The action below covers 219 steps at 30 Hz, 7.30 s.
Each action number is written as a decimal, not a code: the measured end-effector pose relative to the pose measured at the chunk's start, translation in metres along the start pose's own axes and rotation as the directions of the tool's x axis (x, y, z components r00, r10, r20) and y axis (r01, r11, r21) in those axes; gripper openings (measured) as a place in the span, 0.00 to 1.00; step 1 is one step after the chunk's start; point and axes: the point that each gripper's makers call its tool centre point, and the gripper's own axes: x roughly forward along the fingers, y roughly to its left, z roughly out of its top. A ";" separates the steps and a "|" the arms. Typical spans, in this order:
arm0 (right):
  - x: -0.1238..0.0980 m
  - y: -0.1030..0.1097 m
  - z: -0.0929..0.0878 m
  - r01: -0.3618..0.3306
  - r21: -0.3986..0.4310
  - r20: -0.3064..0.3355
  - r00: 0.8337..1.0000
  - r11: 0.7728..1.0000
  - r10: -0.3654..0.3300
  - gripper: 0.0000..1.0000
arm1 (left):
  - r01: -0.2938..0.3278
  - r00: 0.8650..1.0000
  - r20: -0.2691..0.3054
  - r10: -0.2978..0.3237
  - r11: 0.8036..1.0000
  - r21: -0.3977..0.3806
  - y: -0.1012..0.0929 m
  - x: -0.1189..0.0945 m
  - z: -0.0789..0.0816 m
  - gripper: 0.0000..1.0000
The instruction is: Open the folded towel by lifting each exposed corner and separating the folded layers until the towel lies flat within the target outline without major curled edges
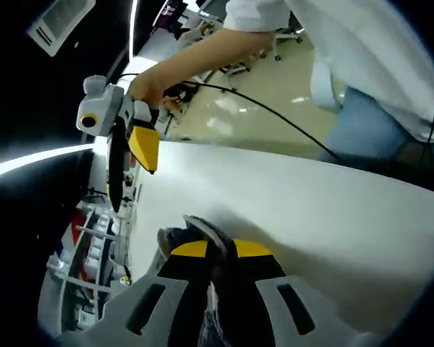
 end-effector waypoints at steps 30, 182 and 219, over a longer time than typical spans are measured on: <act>0.004 0.030 -0.006 -0.045 0.011 -0.035 0.998 0.999 0.045 0.97 | -0.021 0.958 0.221 0.185 0.810 -0.586 0.030 -0.045 0.029 0.20; -0.006 0.095 0.016 0.144 0.117 -0.018 0.990 0.983 -0.142 0.99 | -0.705 0.647 -0.515 0.562 0.184 -0.685 0.076 -0.135 -0.084 0.02; 0.011 0.104 0.025 0.096 0.092 -0.020 0.995 0.991 -0.094 0.99 | -0.782 0.614 -0.745 0.261 0.077 -0.618 -0.038 -0.169 -0.143 0.06</act>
